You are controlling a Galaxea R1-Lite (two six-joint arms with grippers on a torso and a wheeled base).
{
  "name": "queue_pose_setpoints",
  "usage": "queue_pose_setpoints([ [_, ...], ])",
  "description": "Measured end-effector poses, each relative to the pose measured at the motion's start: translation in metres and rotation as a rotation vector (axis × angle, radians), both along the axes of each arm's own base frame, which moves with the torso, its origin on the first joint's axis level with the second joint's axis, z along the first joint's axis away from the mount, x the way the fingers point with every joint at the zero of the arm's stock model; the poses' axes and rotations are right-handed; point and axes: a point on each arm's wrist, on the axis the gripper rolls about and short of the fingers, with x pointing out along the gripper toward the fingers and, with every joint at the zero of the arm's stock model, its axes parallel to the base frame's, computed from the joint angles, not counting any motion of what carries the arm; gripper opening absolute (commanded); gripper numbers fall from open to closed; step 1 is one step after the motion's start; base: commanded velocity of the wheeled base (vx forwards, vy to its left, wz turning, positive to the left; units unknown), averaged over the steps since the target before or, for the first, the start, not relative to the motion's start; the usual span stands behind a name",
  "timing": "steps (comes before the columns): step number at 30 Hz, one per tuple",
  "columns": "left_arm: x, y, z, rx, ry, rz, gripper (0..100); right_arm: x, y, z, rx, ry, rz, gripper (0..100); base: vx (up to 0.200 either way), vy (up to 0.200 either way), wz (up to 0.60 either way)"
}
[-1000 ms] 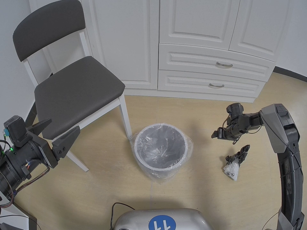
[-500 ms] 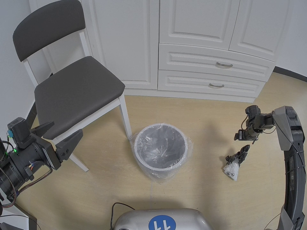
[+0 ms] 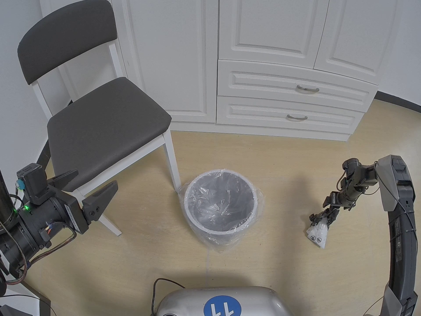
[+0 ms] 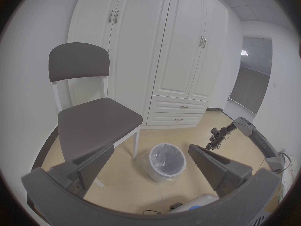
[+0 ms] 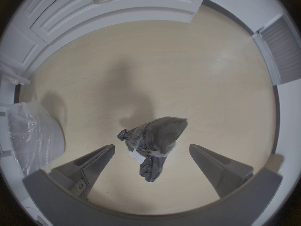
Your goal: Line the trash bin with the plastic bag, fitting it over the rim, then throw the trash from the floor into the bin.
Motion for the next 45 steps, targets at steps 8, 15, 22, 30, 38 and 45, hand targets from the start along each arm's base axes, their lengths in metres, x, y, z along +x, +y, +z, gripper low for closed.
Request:
queue_pose_setpoints([
  [8,0.000,0.001,0.002,-0.004,-0.013,0.003,100,0.004,0.004,-0.022,0.019,-0.020,-0.002,100,0.000,0.000,0.00],
  [15,-0.001,0.001,0.004,-0.008,-0.021,0.003,100,0.006,0.014,-0.042,0.018,-0.013,0.005,100,0.000,0.000,0.00],
  [22,-0.001,0.001,0.004,-0.007,-0.023,0.004,100,0.005,0.018,-0.051,0.020,0.002,0.013,100,0.000,0.000,0.00],
  [30,-0.002,0.002,0.005,-0.007,-0.027,0.005,100,0.005,0.019,-0.055,0.020,0.006,0.016,0,0.000,0.000,0.00],
  [38,-0.003,0.002,0.006,-0.011,-0.032,0.005,100,0.005,0.018,-0.049,0.024,0.003,0.013,0,0.000,0.000,0.00],
  [45,-0.004,0.003,0.006,-0.013,-0.036,0.003,100,0.005,0.017,-0.020,0.036,-0.038,0.019,0,0.000,0.000,0.00],
])
